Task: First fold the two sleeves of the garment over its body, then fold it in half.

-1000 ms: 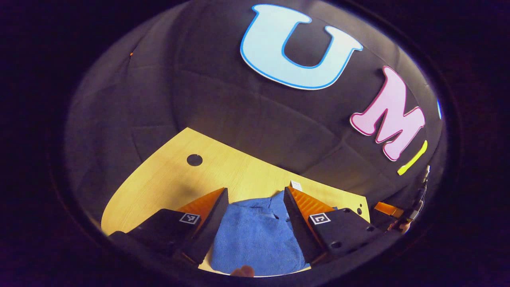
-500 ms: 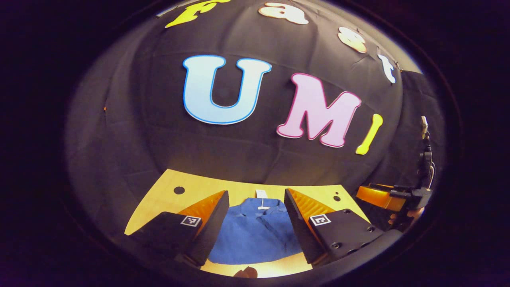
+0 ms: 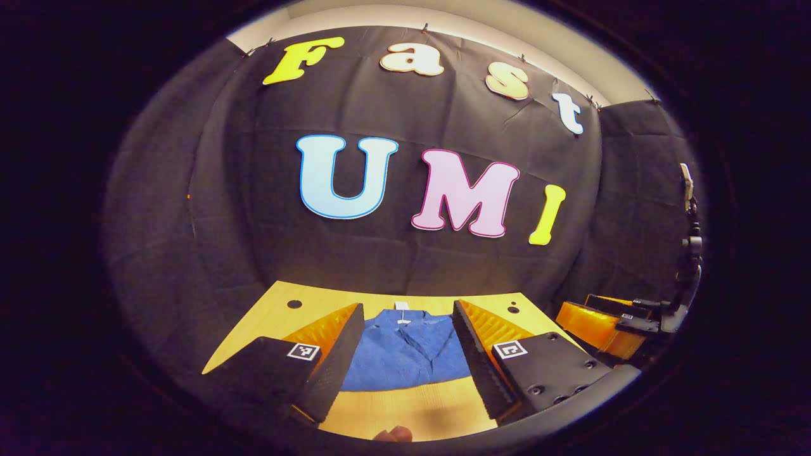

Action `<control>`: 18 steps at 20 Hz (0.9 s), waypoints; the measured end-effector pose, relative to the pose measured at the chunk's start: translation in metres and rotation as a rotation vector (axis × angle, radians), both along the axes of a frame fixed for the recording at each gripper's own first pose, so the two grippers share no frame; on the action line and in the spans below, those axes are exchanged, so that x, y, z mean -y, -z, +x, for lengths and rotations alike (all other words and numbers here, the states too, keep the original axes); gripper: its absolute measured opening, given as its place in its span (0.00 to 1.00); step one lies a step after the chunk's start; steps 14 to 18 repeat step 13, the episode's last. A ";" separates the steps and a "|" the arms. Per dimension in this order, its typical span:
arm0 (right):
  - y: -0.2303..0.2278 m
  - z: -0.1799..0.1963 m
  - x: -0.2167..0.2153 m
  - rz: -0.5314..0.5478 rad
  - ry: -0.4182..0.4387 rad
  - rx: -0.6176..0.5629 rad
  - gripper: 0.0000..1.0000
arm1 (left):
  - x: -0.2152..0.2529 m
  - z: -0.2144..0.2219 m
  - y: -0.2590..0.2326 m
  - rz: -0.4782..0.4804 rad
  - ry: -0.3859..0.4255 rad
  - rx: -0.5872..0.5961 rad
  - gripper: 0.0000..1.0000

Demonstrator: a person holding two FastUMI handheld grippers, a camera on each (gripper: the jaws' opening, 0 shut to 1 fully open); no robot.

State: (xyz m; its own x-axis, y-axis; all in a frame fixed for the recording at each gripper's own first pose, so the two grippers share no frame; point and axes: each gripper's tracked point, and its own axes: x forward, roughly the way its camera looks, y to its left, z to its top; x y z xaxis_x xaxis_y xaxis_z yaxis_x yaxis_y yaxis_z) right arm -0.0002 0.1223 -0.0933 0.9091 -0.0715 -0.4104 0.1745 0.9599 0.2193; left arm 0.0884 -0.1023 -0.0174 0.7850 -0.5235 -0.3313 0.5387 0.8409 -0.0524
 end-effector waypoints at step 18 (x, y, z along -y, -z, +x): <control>-0.074 -0.018 -0.004 -0.156 -0.231 0.286 0.89 | -0.004 -0.070 -0.020 -0.128 -0.179 0.280 0.80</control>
